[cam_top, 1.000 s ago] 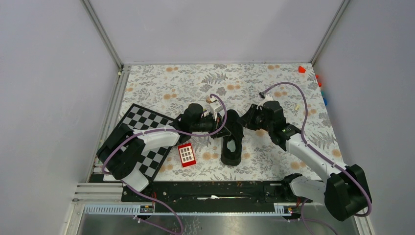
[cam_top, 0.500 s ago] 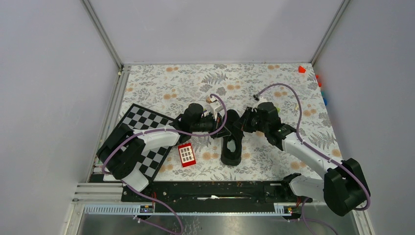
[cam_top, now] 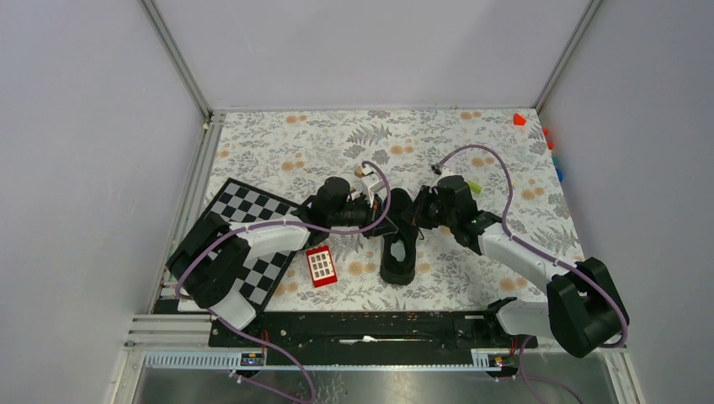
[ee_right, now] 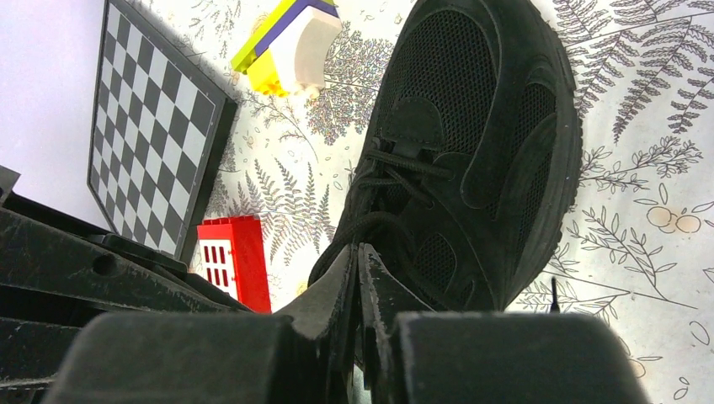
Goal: Tie the shoes
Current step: Cross the shoelace with the shoelace.
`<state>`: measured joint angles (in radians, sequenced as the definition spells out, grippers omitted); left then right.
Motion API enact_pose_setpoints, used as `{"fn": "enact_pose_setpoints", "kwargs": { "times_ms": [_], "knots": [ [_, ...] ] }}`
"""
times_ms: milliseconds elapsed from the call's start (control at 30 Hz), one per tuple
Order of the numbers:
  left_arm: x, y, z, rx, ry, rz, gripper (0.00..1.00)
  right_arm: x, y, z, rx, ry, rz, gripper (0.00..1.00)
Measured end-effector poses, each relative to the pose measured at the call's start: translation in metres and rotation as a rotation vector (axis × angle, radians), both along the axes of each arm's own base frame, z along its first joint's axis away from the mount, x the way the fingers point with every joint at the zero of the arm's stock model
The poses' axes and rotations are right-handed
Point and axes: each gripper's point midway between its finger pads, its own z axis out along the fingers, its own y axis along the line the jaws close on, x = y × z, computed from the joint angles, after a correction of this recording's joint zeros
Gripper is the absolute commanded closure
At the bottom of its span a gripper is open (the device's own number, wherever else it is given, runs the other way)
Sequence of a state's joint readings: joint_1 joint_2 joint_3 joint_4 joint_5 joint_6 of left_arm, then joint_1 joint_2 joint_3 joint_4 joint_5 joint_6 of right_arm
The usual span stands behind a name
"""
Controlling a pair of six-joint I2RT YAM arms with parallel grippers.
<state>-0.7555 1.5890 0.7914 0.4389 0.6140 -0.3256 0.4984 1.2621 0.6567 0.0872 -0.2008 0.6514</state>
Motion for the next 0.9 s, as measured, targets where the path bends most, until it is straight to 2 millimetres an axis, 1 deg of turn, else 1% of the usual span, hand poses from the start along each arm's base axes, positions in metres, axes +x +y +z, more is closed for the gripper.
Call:
{"fn": "enact_pose_setpoints", "kwargs": {
  "times_ms": [100,267,300,333,400,467,533,667,733,800,900],
  "knots": [
    [0.0,0.0,0.0,0.001,0.001,0.0,1.0,0.0,0.0,-0.001,-0.002,0.001,0.002,0.9],
    [0.0,0.0,-0.001,0.002,0.002,-0.001,1.0,-0.003,-0.003,0.004,-0.001,-0.021,-0.009,0.82],
    [0.0,0.0,-0.001,0.002,0.003,-0.001,1.0,-0.003,-0.005,0.007,0.001,-0.035,-0.017,0.79],
    [0.0,0.0,-0.001,0.003,0.003,-0.001,1.0,-0.003,-0.006,0.012,0.005,-0.052,-0.022,0.74],
    [0.0,0.0,-0.001,0.003,0.004,-0.001,1.0,-0.002,-0.009,0.022,0.011,-0.086,-0.035,0.6],
    [0.0,0.0,-0.001,0.003,0.004,-0.001,1.0,-0.001,-0.011,0.027,0.007,-0.112,-0.036,0.56],
    [0.0,0.0,-0.001,0.003,0.004,-0.001,1.0,0.001,-0.013,0.027,-0.003,-0.12,-0.032,0.55],
    [-0.001,0.0,-0.001,0.004,0.004,-0.002,1.0,0.004,-0.023,0.018,-0.057,-0.114,-0.011,0.57],
    [-0.001,0.0,-0.001,0.004,0.004,-0.002,1.0,0.006,-0.026,0.014,-0.105,-0.099,0.028,0.58],
    [-0.001,0.0,-0.002,0.006,0.006,-0.003,1.0,0.008,-0.025,0.015,-0.137,-0.095,0.078,0.57],
    [-0.002,0.001,-0.004,0.014,0.013,-0.004,1.0,0.011,-0.018,0.02,-0.161,-0.11,0.162,0.57]
  ]
}}
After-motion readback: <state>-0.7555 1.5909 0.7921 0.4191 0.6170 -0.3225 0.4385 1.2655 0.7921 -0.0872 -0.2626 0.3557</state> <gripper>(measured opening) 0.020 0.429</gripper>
